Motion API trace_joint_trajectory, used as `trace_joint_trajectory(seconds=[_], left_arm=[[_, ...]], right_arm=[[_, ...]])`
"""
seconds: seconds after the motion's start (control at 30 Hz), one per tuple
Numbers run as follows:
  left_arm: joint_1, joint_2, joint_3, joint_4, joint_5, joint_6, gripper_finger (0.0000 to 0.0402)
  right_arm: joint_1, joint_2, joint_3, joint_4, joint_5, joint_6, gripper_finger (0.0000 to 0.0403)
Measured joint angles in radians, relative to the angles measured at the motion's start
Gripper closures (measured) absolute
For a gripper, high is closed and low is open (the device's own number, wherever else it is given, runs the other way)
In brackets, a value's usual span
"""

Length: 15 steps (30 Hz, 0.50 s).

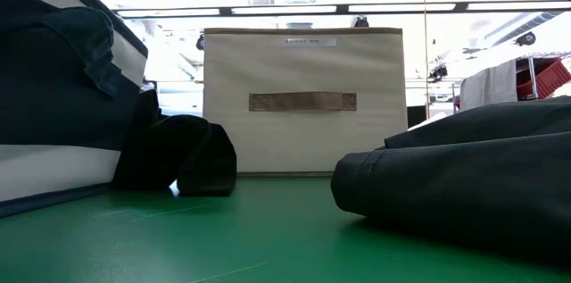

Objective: Sort clothes
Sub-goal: Put the white cloth into the blue laundry bin

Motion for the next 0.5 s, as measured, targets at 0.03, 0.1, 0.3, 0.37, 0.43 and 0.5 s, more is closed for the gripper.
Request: trace_joint_trajectory(seconds=[0.03,0.1,0.3,0.37,0.43,0.5], left_arm=[[0.0,0.0,0.0,0.0,0.0,0.0,0.0168],[0.0,0.0,0.0,0.0,0.0,0.0,0.0168],[0.0,0.0,0.0,0.0,-0.001,0.0,0.0168],[0.0,0.0,0.0,0.0,-0.001,0.0,0.0168],[0.0,0.0,0.0,0.0,-0.002,0.0,0.0168],[0.0,0.0,0.0,0.0,-0.003,0.0,0.0168]], right_arm=[[-0.008,0.005,0.0,0.001,-0.013,0.0,0.039],[-0.022,0.017,-0.001,0.001,-0.05,0.002,0.039],[-0.033,0.04,-0.002,-0.058,-0.102,0.031,0.039],[-0.032,0.035,-0.002,-0.069,-0.101,0.021,0.039],[-0.028,0.027,-0.002,-0.074,-0.101,0.005,0.039],[-0.025,0.015,-0.002,-0.083,-0.101,-0.012,0.039]])
